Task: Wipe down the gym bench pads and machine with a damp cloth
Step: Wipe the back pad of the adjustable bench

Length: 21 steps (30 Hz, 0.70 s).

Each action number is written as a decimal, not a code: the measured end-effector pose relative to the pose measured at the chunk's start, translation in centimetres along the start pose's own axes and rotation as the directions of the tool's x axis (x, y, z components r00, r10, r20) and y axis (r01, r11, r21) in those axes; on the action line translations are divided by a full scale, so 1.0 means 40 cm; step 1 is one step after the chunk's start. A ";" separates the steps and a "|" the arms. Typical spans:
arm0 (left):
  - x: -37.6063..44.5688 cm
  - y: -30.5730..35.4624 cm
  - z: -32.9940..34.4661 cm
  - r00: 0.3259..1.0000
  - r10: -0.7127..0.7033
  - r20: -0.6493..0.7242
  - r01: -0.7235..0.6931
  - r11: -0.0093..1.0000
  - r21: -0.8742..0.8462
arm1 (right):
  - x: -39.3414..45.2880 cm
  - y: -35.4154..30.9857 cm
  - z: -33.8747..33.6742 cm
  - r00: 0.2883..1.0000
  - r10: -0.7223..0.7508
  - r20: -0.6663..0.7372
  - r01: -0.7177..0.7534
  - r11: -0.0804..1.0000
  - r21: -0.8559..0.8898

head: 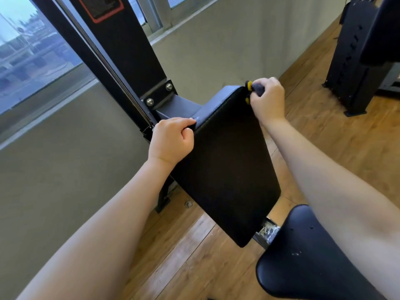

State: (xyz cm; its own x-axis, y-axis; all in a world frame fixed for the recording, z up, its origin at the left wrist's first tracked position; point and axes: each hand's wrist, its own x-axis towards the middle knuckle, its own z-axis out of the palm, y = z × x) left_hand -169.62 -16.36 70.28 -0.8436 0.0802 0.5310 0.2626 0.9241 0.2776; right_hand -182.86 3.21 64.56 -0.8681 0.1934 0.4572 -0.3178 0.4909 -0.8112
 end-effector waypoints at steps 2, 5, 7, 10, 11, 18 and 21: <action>0.000 0.001 -0.001 1.000 -0.015 -0.003 0.015 1.000 -0.016 | -0.032 -0.017 -0.011 0.997 -0.054 -0.056 0.056 0.998 0.032; 0.000 0.002 -0.002 0.999 -0.039 -0.009 0.039 0.999 -0.007 | -0.202 -0.090 -0.009 0.952 -0.291 -0.093 0.304 0.930 0.207; 0.001 0.005 -0.003 1.000 -0.020 -0.007 0.020 1.000 0.011 | -0.367 -0.121 0.015 0.845 -0.532 0.056 0.503 0.824 0.260; 0.000 0.002 -0.001 0.998 0.056 0.030 -0.058 0.996 0.063 | -0.483 -0.079 0.058 0.680 -0.691 0.244 0.658 0.722 0.213; -0.002 0.001 0.002 0.996 0.081 0.038 -0.084 0.992 0.089 | -0.462 -0.043 0.067 0.700 -0.668 0.252 0.639 0.744 0.198; 0.002 -0.007 0.015 0.959 0.242 0.149 -0.269 0.941 0.204 | -0.229 0.151 0.009 0.993 0.005 0.116 -0.007 1.000 0.018; 0.003 -0.007 0.013 0.955 0.248 0.165 -0.280 0.937 0.210 | -0.294 0.087 0.007 0.978 -0.181 0.107 0.170 0.980 0.107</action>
State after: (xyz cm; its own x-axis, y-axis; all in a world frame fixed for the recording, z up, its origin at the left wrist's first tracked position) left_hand -170.04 -16.41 69.84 -0.8177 0.3674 0.4432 0.3837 0.9218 -0.0564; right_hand -173.86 2.41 56.24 -0.8321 0.0092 0.5546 -0.4993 0.4232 -0.7561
